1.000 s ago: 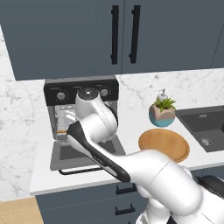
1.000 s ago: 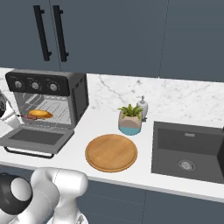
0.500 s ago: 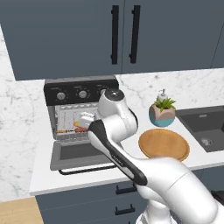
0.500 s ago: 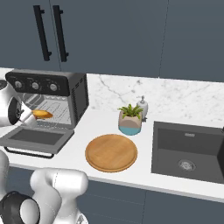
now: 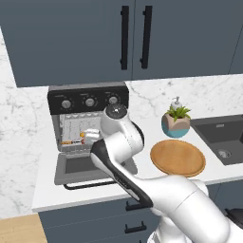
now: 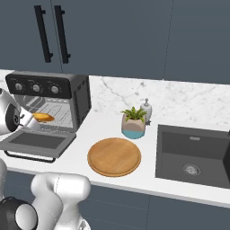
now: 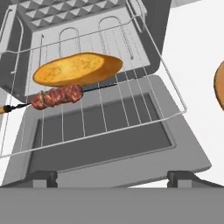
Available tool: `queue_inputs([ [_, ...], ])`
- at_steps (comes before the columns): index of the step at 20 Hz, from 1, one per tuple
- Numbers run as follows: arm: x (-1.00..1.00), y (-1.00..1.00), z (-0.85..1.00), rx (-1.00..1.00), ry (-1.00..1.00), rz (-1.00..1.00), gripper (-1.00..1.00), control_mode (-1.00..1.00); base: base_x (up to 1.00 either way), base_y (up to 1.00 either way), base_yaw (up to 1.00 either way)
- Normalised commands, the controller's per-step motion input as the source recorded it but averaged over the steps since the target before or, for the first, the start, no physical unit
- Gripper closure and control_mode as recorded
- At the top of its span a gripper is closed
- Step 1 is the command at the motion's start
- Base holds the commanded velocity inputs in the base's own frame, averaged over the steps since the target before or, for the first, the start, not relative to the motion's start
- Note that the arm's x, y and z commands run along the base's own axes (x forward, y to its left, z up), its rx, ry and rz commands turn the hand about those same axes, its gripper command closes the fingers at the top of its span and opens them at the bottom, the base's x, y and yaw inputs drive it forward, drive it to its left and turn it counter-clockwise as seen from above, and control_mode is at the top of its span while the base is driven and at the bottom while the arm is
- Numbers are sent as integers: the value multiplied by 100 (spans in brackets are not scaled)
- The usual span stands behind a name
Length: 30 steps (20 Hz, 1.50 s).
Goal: Pick up the kebab skewer and baguette bread, and place them inside the toaster oven. Close the toaster oven door and start by setting the timer.
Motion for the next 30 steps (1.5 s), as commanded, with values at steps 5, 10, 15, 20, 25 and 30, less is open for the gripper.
queue_inputs([
  [5, 0, 0, -22, -4, -1, 5, -100, -100, 0, 0, 0],
  [10, -9, -5, -26, -1, -9, 20, -100, -100, 0, 0, 0],
  [15, 0, 7, -31, -3, -4, 13, -100, -100, 0, 0, 0],
  [20, 6, 14, -9, -8, 0, 8, -100, -100, 0, 0, 0],
  [25, 30, 2, 0, -2, -1, 1, -100, -100, 0, 0, 0],
  [30, 33, 0, 0, 0, -2, 0, -100, -100, 0, 0, 0],
])
